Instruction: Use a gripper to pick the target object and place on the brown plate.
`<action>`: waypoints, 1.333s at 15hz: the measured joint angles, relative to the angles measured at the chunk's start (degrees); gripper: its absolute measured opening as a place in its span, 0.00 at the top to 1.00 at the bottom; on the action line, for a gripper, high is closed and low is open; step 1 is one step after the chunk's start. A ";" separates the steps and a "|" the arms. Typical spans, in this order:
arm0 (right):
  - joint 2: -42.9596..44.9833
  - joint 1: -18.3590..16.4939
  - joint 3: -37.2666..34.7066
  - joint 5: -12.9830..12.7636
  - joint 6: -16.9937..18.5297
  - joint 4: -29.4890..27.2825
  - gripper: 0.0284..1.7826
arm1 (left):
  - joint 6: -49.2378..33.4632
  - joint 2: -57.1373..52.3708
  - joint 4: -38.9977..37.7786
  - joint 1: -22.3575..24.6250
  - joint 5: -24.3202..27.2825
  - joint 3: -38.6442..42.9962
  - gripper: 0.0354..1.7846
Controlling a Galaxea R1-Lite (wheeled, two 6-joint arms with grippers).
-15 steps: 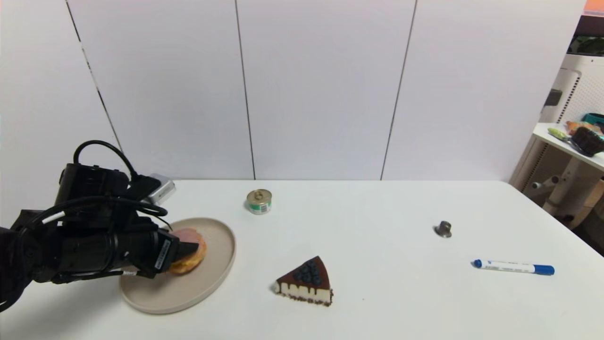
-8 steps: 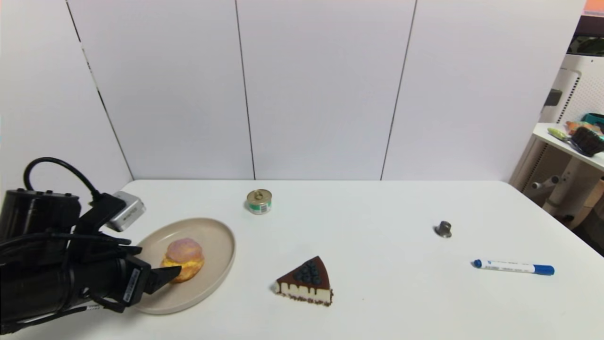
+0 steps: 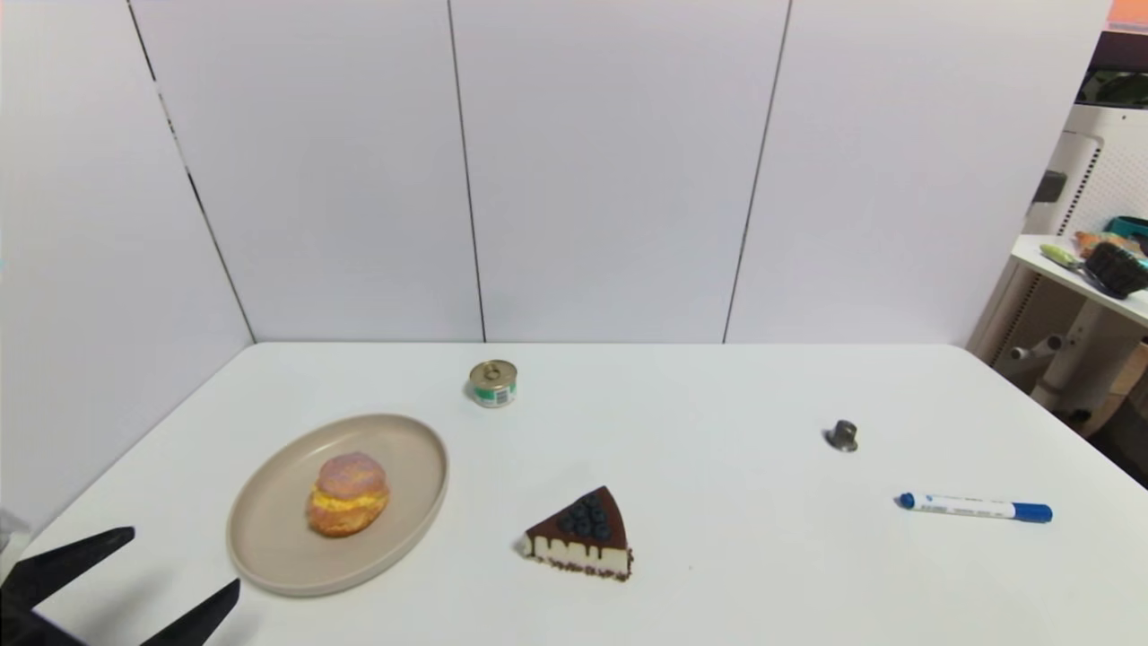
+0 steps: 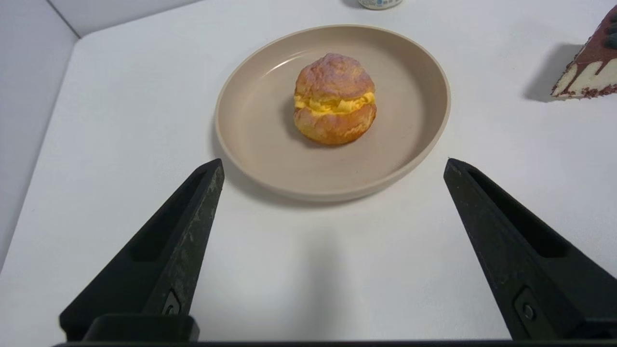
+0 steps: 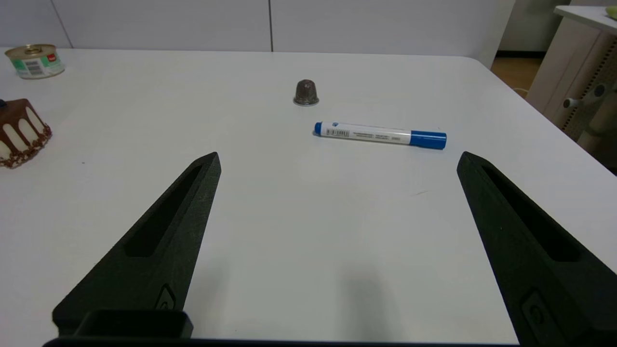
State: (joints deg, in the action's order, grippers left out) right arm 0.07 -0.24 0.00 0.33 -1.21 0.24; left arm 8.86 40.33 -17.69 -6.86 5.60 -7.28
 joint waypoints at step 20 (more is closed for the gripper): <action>0.00 -0.02 0.00 -0.02 0.00 -0.04 0.05 | -7.11 -40.38 17.87 6.45 -4.28 7.28 0.06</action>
State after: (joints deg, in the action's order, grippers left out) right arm 0.07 -0.27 0.00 0.30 -1.21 0.21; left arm 1.76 -0.05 0.18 -0.41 1.32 0.00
